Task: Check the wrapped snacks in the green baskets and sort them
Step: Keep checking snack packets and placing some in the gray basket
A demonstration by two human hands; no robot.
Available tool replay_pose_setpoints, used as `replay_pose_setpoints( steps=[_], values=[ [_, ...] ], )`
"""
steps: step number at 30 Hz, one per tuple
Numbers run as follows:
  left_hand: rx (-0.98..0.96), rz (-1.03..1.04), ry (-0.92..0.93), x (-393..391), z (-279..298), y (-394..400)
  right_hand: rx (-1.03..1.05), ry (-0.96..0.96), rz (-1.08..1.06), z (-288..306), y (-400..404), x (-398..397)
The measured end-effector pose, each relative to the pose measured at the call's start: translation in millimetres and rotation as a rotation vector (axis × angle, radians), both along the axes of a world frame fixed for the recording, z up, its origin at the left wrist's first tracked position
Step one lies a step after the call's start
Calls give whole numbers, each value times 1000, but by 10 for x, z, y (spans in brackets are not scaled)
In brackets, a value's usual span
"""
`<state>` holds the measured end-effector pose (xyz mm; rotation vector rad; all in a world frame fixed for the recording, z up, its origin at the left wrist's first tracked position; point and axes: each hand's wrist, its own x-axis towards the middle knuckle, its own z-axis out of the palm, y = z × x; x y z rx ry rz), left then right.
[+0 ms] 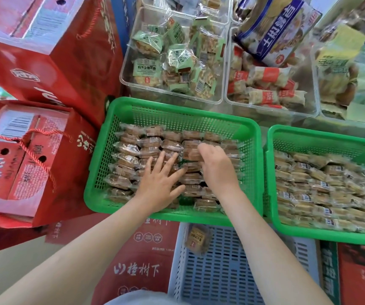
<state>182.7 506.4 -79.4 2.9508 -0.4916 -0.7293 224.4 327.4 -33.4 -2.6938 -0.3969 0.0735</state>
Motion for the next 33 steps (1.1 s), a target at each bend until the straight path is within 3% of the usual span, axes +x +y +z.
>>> replay_pose_setpoints(
  steps=[7, 13, 17, 33],
  values=[
    [-30, 12, -16, -14, -1, -5, -227, 4, -20, -243, 125, 21],
    [-35, 5, -14, -1, 21, -34, -156, 46, 24, -308, 72, 57],
    [-39, -43, -60, 59, 12, -76, -13, -15, -133, -236, 53, 273],
    [-33, -63, -82, 147, -151, -100, -82, 439, -413, -318, 205, 688]
  ],
)
